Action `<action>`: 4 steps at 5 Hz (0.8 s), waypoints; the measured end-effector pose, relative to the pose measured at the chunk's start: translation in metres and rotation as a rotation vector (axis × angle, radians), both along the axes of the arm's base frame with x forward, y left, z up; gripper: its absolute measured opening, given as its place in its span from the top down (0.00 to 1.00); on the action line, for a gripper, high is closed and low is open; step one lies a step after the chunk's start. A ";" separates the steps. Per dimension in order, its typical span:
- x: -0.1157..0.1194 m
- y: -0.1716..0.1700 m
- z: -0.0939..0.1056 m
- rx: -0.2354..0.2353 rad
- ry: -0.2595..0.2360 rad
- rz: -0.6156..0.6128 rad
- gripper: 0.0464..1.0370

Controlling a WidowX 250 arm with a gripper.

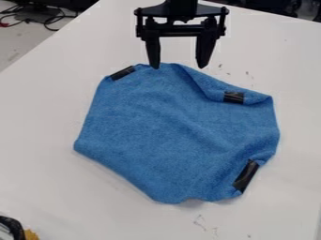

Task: Move the cloth from top right to bottom left

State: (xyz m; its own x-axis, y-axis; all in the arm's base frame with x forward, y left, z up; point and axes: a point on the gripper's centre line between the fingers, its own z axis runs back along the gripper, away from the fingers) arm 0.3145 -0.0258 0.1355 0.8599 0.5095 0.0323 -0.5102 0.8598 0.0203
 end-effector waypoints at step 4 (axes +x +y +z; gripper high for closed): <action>0.024 -0.010 -0.086 -0.042 0.030 -0.040 0.04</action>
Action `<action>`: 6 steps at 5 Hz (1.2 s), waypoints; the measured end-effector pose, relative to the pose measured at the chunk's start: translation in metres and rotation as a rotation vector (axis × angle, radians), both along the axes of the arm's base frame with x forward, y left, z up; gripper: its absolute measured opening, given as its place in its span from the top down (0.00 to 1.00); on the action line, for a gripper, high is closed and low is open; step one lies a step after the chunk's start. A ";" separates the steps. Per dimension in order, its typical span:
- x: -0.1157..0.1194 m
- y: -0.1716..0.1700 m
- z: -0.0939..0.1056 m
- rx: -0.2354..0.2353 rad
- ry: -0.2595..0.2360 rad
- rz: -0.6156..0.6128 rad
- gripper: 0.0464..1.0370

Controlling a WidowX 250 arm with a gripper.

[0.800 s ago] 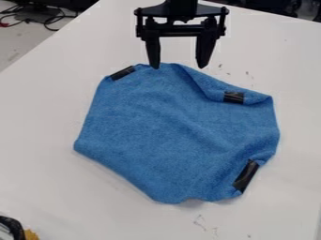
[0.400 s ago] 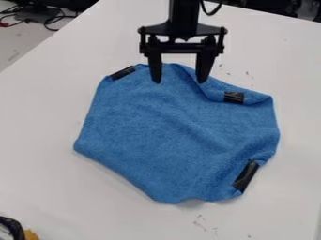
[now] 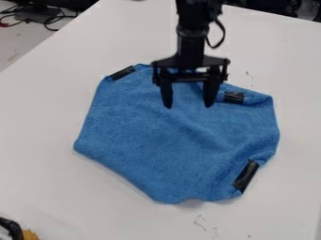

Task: Move the cloth from top right to bottom left

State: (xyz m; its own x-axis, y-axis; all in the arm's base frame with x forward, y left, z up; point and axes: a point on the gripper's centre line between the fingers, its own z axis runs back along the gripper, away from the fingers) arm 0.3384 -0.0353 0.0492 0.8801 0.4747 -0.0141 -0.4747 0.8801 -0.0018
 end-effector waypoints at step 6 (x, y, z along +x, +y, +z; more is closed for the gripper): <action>0.002 -0.017 -0.048 -0.033 0.014 -0.109 0.04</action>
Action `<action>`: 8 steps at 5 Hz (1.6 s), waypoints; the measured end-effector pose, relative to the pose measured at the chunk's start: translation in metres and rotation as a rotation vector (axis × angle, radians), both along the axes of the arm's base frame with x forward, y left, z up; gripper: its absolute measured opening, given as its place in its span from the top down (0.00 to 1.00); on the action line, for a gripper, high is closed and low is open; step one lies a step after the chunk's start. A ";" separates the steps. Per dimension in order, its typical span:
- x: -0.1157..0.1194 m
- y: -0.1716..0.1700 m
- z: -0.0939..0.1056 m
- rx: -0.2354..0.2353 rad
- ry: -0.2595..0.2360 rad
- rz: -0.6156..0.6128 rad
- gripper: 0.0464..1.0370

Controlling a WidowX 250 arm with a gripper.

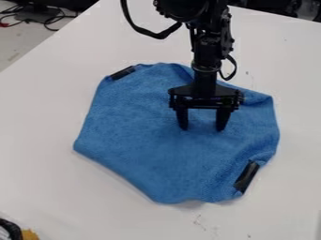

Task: Move the cloth from top right to bottom left

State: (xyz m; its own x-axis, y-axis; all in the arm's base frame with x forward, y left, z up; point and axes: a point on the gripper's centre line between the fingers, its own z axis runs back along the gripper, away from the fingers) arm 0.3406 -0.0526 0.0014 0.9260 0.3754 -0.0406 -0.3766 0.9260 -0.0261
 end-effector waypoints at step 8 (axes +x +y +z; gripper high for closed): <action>-0.045 0.102 -0.006 0.033 -0.014 0.107 0.04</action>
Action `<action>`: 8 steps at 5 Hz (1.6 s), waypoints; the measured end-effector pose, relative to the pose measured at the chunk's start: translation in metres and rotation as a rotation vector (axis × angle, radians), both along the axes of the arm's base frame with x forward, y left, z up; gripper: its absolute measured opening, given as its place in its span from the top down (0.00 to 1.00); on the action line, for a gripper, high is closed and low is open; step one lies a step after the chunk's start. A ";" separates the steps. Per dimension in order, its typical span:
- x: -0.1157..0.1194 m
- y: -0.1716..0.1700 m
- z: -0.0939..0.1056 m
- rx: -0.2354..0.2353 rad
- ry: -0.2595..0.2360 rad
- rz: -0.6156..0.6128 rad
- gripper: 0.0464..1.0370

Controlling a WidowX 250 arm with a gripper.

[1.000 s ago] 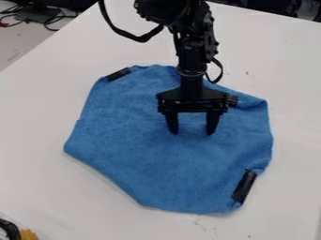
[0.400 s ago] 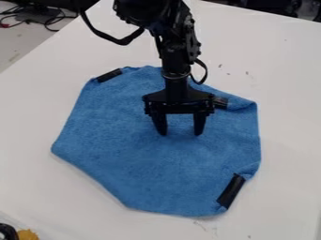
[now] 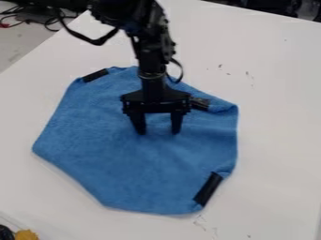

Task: Move the cloth from top right to bottom left

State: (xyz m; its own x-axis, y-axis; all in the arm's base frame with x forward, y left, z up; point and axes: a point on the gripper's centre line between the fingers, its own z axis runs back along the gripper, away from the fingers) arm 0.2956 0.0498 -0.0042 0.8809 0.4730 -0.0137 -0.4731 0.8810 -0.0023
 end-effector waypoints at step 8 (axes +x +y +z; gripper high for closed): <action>-0.031 0.021 0.034 0.010 0.026 0.109 0.04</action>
